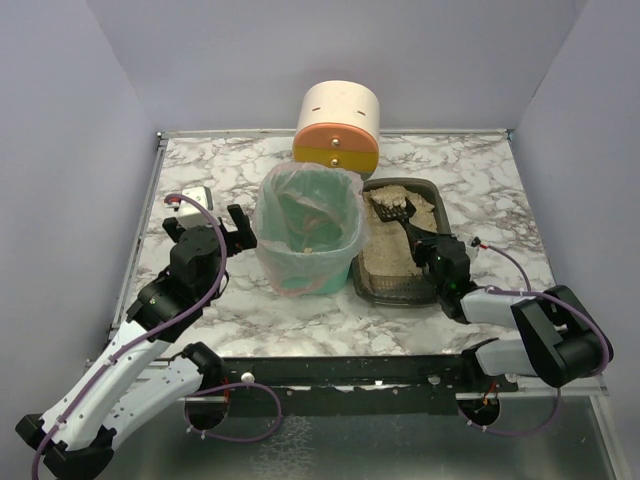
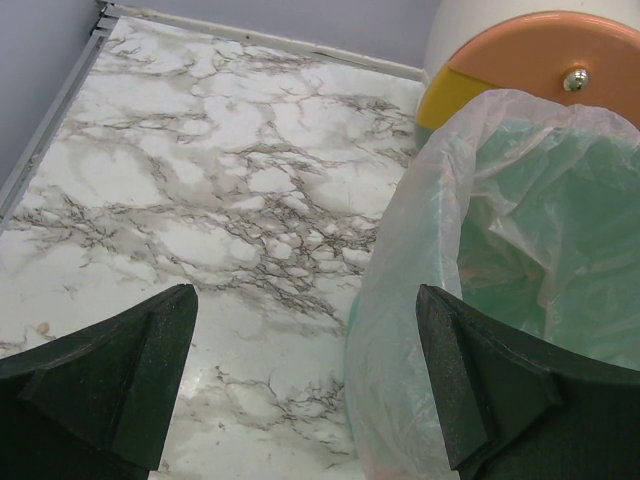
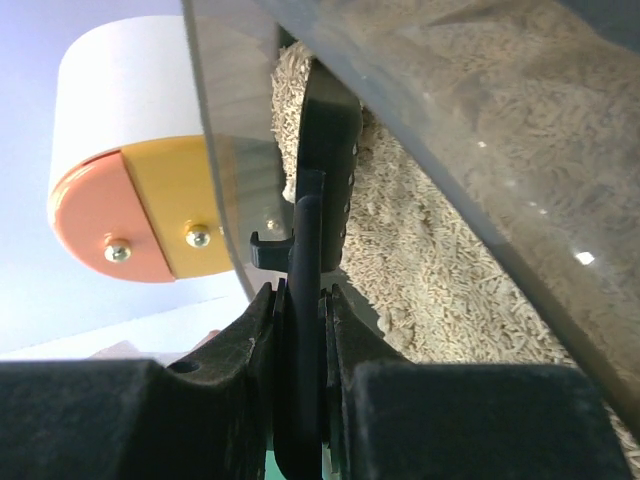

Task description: Clean the litter box

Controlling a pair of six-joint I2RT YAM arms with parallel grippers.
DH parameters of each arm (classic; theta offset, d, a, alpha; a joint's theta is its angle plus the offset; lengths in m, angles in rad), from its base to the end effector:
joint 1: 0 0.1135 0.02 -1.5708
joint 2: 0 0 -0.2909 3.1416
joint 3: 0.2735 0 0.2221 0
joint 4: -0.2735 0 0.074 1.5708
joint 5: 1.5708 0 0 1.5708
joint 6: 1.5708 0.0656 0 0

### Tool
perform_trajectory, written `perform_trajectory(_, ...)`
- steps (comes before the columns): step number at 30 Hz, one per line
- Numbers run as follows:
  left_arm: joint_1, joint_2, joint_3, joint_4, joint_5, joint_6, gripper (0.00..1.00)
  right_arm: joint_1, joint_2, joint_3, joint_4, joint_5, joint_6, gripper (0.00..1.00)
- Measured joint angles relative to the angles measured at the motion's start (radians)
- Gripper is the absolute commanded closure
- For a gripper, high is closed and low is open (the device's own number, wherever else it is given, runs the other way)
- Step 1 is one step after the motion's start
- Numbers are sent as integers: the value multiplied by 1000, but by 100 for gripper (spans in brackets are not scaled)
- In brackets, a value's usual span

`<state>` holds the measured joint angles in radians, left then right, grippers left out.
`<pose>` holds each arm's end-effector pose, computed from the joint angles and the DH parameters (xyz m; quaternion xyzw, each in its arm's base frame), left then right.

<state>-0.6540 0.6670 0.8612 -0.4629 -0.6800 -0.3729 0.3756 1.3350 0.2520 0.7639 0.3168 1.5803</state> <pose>0.1126 -0.0343 0.3604 -0.0950 0.7708 -0.0496 0.6280 0.2258 0.0671 0.1928 0.5296 0.6071 0.4083 0.4292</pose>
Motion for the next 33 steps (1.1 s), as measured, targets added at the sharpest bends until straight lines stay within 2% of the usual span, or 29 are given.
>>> perform_trajectory(6,0,4,0,0,2,0,1,-3,-10,-32,91,-12,-23,99)
perform_trajectory(17,0,6,0,1,3,0,1,-4,-114,-89,110,-12,-56,99)
perform_trajectory(33,0,6,0,1,6,0,1,-4,-360,-161,-21,-27,-109,99)
